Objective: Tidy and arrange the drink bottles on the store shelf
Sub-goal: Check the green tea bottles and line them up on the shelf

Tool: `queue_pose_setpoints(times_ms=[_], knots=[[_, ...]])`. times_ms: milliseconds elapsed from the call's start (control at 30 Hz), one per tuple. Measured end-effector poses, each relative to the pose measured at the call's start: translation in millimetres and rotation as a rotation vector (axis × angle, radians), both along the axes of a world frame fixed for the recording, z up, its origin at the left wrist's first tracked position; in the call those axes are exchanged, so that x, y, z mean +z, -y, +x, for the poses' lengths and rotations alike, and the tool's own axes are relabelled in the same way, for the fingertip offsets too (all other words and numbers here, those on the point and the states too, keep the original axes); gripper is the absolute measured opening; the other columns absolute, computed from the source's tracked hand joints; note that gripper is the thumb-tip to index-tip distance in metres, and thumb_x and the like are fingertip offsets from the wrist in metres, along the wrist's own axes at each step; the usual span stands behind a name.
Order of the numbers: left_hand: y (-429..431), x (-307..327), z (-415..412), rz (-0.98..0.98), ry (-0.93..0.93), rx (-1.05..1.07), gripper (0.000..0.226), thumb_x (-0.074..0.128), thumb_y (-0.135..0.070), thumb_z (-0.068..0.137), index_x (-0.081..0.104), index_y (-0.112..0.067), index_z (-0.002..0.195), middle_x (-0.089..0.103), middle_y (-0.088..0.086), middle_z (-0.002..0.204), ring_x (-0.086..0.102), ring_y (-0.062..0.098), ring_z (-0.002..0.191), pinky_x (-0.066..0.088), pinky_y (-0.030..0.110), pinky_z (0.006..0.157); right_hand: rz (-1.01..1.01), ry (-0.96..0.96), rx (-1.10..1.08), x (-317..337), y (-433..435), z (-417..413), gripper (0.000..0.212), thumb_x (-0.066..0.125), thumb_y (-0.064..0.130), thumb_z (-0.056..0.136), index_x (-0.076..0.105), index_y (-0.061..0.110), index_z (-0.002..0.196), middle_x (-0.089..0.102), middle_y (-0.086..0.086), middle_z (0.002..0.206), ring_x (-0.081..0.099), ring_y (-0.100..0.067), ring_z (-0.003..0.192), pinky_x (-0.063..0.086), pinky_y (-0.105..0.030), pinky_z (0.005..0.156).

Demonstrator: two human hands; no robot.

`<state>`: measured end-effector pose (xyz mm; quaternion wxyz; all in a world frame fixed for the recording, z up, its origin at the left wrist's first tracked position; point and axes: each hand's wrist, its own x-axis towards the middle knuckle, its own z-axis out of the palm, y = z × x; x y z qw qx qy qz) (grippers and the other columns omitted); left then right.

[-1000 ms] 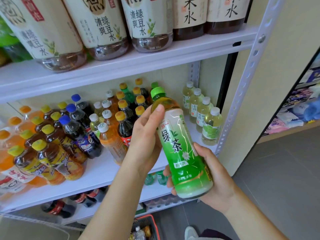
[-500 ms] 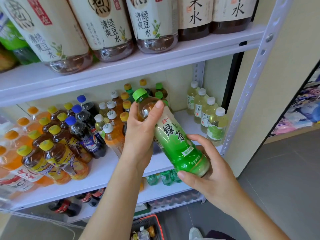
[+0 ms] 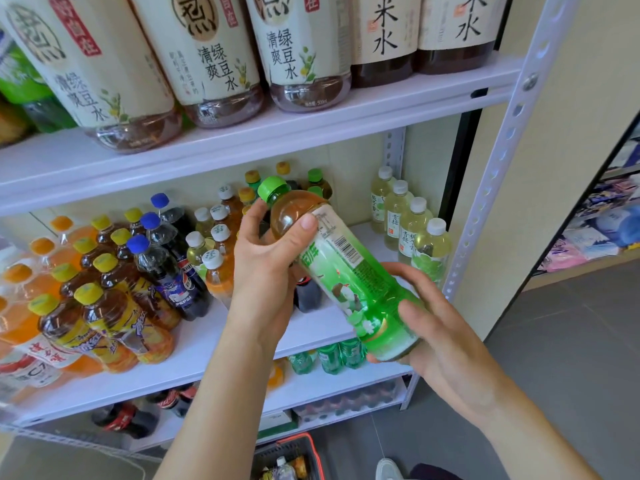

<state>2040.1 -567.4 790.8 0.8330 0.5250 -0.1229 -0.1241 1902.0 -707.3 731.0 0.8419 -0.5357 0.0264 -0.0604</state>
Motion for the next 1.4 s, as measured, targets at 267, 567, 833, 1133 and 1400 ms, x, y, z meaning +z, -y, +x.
queue_pose_setpoints(times_ms=[267, 567, 833, 1133, 1400], knots=[[-1, 2, 2, 0.030, 0.047, 0.010, 0.068, 0.077, -0.025, 0.076, 0.041, -0.019, 0.133, 0.067, 0.010, 0.113, 0.070, 0.027, 0.099, 0.058, 0.045, 0.082, -0.156, 0.043, -0.188, -2, -1, -3, 0.068, 0.089, 0.041, 0.063, 0.054, 0.035, 0.121, 0.069, -0.006, 0.112, 0.071, -0.032, 0.094, 0.059, -0.044, 0.075], [-15, 2, 3, 0.048, 0.134, -0.137, 0.076, 0.079, -0.023, 0.069, 0.043, -0.022, 0.136, 0.069, 0.005, 0.104, 0.068, 0.024, 0.090, 0.059, 0.038, 0.067, 0.088, -0.103, -0.081, 0, 9, -3, 0.055, 0.069, 0.050, 0.077, 0.059, 0.018, 0.122, 0.069, -0.024, 0.108, 0.069, -0.047, 0.083, 0.059, -0.035, 0.060], [-13, 4, 1, 0.164, 0.065, 0.138, 0.063, 0.085, -0.034, 0.071, 0.046, -0.019, 0.119, 0.072, 0.006, 0.099, 0.074, 0.022, 0.080, 0.057, 0.034, 0.054, -0.104, 0.044, -0.091, 5, 26, -2, 0.074, 0.090, 0.027, 0.065, 0.050, 0.035, 0.127, 0.065, -0.009, 0.119, 0.067, -0.035, 0.103, 0.057, -0.045, 0.082], [-49, 6, 7, 0.174, 0.099, -0.234, 0.021, 0.057, -0.015, 0.087, 0.060, -0.020, 0.107, 0.065, 0.007, 0.092, 0.062, 0.017, 0.071, 0.053, 0.032, 0.062, 0.145, -0.160, -0.117, -3, 26, 0, 0.061, 0.063, 0.051, 0.082, 0.059, 0.005, 0.122, 0.068, -0.029, 0.107, 0.071, -0.043, 0.075, 0.059, -0.028, 0.053], [-49, 3, 9, 0.216, 0.164, -0.101, 0.020, 0.063, -0.027, 0.087, 0.065, -0.018, 0.105, 0.071, 0.009, 0.090, 0.070, 0.020, 0.073, 0.058, 0.033, 0.057, 0.190, -0.106, -0.027, -6, 28, 3, 0.047, 0.057, 0.052, 0.090, 0.062, 0.021, 0.125, 0.064, -0.017, 0.126, 0.065, -0.034, 0.110, 0.059, -0.040, 0.074]])
